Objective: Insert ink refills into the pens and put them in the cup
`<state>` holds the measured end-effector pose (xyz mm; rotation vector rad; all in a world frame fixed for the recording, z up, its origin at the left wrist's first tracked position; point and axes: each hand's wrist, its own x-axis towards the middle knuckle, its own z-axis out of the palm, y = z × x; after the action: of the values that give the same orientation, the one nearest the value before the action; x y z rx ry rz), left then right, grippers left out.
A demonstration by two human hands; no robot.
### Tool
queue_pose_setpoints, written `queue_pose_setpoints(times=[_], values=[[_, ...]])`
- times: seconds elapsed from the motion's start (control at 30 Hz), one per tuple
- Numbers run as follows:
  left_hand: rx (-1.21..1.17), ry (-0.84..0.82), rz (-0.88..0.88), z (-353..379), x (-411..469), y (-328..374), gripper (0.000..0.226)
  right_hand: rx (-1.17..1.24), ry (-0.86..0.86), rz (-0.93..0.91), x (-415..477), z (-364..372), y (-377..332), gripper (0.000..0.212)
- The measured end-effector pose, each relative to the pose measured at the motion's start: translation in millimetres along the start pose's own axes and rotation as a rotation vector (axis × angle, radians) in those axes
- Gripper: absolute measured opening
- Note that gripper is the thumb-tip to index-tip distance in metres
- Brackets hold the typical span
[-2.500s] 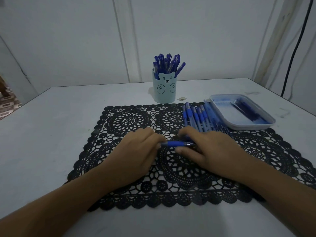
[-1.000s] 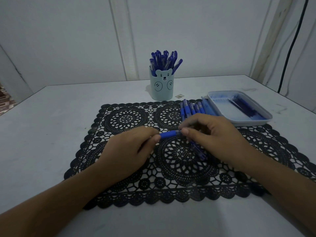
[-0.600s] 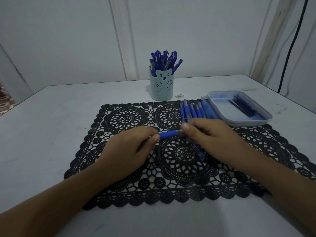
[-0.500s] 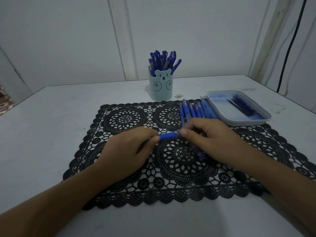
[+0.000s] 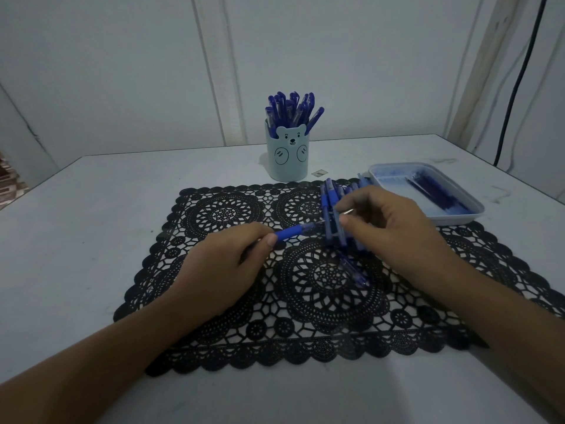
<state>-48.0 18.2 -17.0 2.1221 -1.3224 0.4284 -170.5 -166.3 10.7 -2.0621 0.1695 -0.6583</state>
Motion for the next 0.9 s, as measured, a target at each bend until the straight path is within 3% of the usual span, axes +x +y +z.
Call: queue_pose_setpoints(times=[0.07, 0.33, 0.57, 0.73, 0.9], values=[[-0.010, 0.016, -0.026, 0.5, 0.7, -1.2, 0.033, -0.070, -0.019, -0.021, -0.5, -1.8, -0.5, 0.022], [-0.011, 0.037, -0.070, 0.2, 1.4, -1.6, 0.036, -0.473, -0.412, -0.191, -7.4, 6.0, 4.5, 0.015], [-0.019, 0.031, -0.033, 0.9, 1.3, -2.3, 0.036, -0.378, -0.376, -0.092, -6.2, 4.6, 3.2, 0.024], [-0.024, 0.007, 0.012, 1.9, 1.4, -1.1, 0.036, -0.109, -0.063, -0.028, -1.2, -0.7, -1.9, 0.013], [-0.015, -0.039, 0.080, 1.2, -1.1, 2.6, 0.036, -0.081, -0.196, 0.006, -3.4, 6.0, -6.5, 0.010]])
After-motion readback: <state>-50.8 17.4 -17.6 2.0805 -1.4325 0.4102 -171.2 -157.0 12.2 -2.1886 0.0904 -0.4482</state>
